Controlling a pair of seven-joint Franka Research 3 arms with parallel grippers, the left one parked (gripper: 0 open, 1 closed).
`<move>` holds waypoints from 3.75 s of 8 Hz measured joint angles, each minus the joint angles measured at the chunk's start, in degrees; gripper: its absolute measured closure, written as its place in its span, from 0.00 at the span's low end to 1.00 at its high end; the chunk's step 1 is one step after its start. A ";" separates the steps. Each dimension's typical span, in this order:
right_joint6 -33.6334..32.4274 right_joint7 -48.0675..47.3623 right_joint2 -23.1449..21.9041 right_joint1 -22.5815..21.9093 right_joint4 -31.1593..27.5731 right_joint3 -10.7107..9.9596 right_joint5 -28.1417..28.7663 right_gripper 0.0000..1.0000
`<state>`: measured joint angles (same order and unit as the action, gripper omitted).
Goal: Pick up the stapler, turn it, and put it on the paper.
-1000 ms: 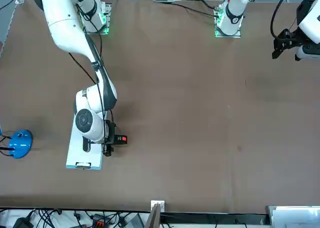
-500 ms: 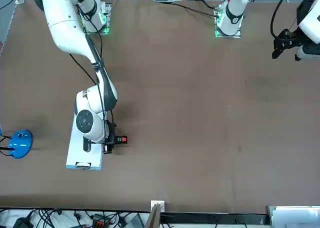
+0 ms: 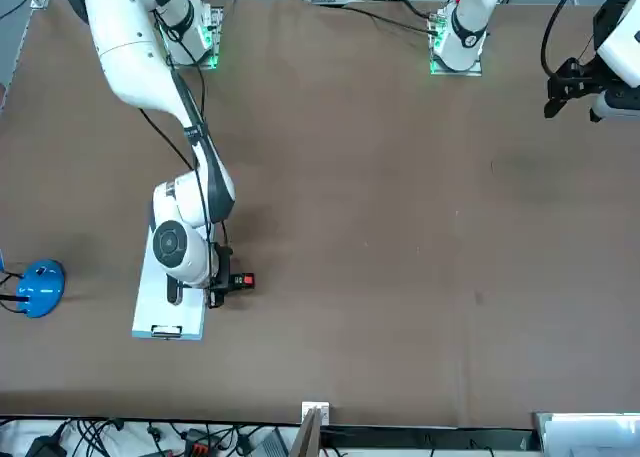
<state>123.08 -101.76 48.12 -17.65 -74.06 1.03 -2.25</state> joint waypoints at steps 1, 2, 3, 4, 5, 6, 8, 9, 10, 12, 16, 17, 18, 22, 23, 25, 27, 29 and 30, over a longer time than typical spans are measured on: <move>-0.69 1.92 -0.47 0.00 0.82 -0.11 -0.40 0.59; -2.92 5.50 -1.75 -0.01 1.45 -0.17 -0.55 0.59; -6.07 10.38 -3.90 0.00 1.72 -0.21 -0.56 0.59; -9.77 15.54 -6.25 0.11 1.74 -0.30 -0.55 0.59; -13.49 22.12 -8.57 0.43 1.59 -0.40 -0.53 0.59; -14.94 29.37 -10.54 0.88 0.46 -0.52 -0.52 0.59; -14.70 44.69 -14.17 2.50 -4.06 -0.70 -0.50 0.59; -14.65 52.79 -15.45 3.86 -6.36 -0.78 -0.49 0.59; -14.48 61.33 -16.20 5.54 -8.59 -0.86 -0.47 0.59; -11.75 74.79 -16.37 9.00 -11.84 -0.89 -0.42 0.59; 2.88 97.46 -16.49 13.77 -20.54 -0.86 4.32 0.59; 4.33 100.86 -16.50 14.55 -21.42 -0.86 4.68 0.59; 5.37 104.01 -16.51 15.28 -22.04 -0.86 6.50 0.59; 17.21 106.84 -16.41 15.62 -28.36 -0.29 10.25 0.59; 17.43 106.84 -16.42 15.53 -28.56 -0.28 10.25 0.59; 17.46 107.14 -16.43 15.53 -28.66 -0.28 10.25 0.59; 17.46 109.20 -16.42 15.53 -28.89 -0.28 10.25 0.59; 17.46 110.92 -16.39 15.64 -29.25 -0.31 10.25 0.59; 17.46 111.03 -16.30 15.65 -29.36 -0.31 10.25 0.59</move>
<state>140.54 9.27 31.82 -2.00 -103.43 0.72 8.01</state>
